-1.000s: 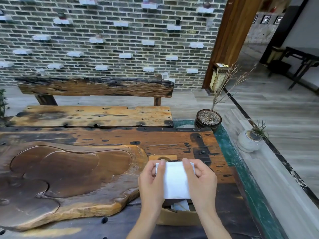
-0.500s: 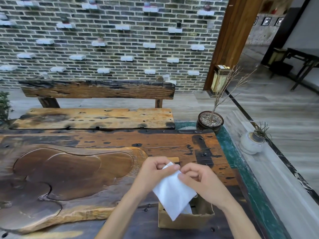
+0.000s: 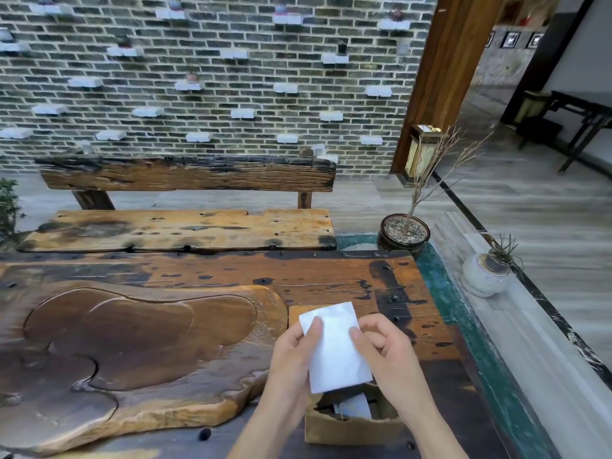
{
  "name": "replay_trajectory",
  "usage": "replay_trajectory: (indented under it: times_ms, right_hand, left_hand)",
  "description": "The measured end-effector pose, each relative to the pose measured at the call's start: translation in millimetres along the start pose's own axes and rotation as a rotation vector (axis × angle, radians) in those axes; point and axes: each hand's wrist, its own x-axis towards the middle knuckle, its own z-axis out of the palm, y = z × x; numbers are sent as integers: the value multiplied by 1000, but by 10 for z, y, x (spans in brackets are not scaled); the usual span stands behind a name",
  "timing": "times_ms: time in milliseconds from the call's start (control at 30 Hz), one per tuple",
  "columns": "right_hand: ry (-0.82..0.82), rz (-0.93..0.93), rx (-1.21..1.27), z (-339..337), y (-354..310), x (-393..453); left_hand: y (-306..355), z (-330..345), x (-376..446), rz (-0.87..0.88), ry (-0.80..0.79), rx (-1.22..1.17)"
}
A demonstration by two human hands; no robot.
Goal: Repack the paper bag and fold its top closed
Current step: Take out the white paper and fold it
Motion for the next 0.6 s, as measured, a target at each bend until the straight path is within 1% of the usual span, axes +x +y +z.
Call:
replay_trajectory:
  times_ms: [67, 133, 167, 233, 433, 533, 600]
  right_hand:
    - [4, 15, 74, 29, 10, -25]
    - [-7, 85, 215, 70, 15, -8]
    - [-6, 124, 246, 97, 11, 11]
    - [32, 159, 216, 148, 16, 49]
    - [164, 23, 80, 228, 35, 101]
    - [177, -10, 31, 232, 43, 120]
    - [152, 22, 93, 223, 0, 115]
  left_hand:
    - [-47, 42, 6, 65, 90, 62]
    - [-65, 60, 9, 116, 131, 149]
    - [-69, 68, 18, 127, 136, 179]
    - [-71, 89, 35, 135, 158, 209]
    - [-99, 94, 93, 225, 274, 165]
    - [-95, 108, 100, 264, 306, 156]
    - [-113, 95, 117, 263, 304, 159]
